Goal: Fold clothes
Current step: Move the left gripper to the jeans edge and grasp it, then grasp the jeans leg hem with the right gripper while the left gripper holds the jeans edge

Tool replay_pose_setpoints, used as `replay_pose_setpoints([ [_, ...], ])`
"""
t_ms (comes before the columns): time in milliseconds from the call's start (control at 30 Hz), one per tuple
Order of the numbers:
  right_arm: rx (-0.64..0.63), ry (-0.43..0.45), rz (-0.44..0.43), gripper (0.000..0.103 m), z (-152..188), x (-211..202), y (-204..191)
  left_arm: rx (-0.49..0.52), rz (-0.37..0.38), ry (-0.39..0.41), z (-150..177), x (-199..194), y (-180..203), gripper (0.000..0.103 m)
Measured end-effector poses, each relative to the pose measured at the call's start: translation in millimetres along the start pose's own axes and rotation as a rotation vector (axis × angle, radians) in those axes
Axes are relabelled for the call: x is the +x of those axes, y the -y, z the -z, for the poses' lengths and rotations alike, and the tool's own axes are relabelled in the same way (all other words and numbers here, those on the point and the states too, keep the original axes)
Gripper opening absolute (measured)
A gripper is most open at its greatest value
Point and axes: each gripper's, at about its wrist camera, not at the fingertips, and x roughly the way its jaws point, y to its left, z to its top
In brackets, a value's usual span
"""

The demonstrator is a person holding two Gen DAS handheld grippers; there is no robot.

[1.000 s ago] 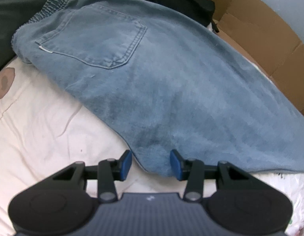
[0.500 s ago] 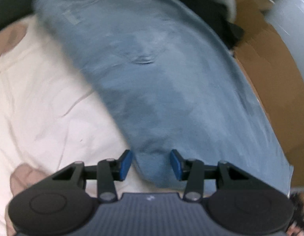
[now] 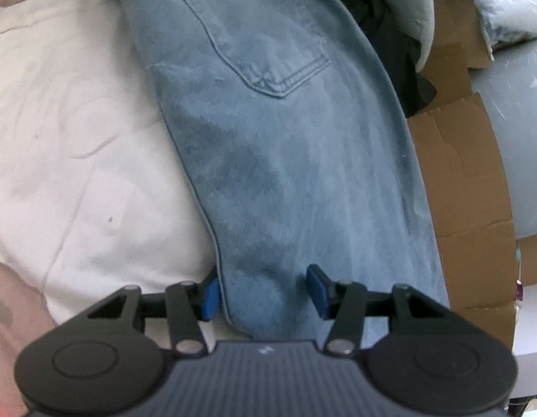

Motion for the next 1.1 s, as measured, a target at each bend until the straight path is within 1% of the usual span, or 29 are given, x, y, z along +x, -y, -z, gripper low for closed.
replay_pose_setpoints([
  [67,0.052,0.003,-0.017,0.050,0.2,-0.3,5.9,-0.065,0.034,-0.013,-2.3,-0.1,-5.8,0.053],
  [100,0.081,0.005,-0.024,0.050,0.8,-1.2,8.7,-0.081,0.068,-0.022,-3.3,-2.8,-7.2,0.053],
  [200,0.169,0.006,-0.046,0.050,1.5,-4.9,18.9,-0.082,0.128,-0.040,-5.3,-18.1,-4.7,0.053],
  [333,0.216,0.012,-0.060,0.051,5.4,-8.5,25.1,-0.082,0.190,-0.042,-12.5,-28.4,0.3,0.053],
  [400,0.221,0.018,-0.063,0.051,9.3,-9.0,25.8,-0.066,0.175,-0.048,-12.5,-28.0,-0.4,0.053],
  [533,0.227,0.020,-0.062,0.052,11.5,-8.2,23.8,-0.033,0.121,-0.041,-15.4,-10.6,-1.3,0.053],
  [567,0.227,0.025,-0.059,0.052,12.3,-8.8,23.2,-0.044,0.114,-0.042,-14.8,-4.9,-4.7,0.053],
  [633,0.216,0.043,-0.046,0.052,13.2,-12.7,21.2,-0.081,0.118,-0.042,-15.6,4.8,-11.2,0.052],
  [700,0.213,0.053,-0.042,0.052,13.5,-16.9,19.7,-0.090,0.133,-0.031,-18.5,11.6,-9.6,0.052],
  [733,0.218,0.052,-0.047,0.052,14.1,-17.7,20.3,-0.085,0.132,-0.029,-19.3,13.2,-6.9,0.056],
  [800,0.235,0.047,-0.055,0.052,17.3,-15.2,22.8,-0.075,0.133,-0.033,-18.7,12.4,-3.7,0.057],
  [833,0.242,0.048,-0.060,0.052,18.7,-13.4,23.8,-0.072,0.135,-0.036,-18.4,11.2,-4.0,0.056],
  [933,0.272,0.053,-0.078,0.052,21.7,-6.9,26.9,-0.094,0.145,-0.053,-18.2,12.1,-9.3,0.045],
  [1100,0.324,0.079,-0.116,0.052,18.4,3.6,27.2,-0.082,0.169,-0.080,-10.2,2.8,-16.5,0.040],
])
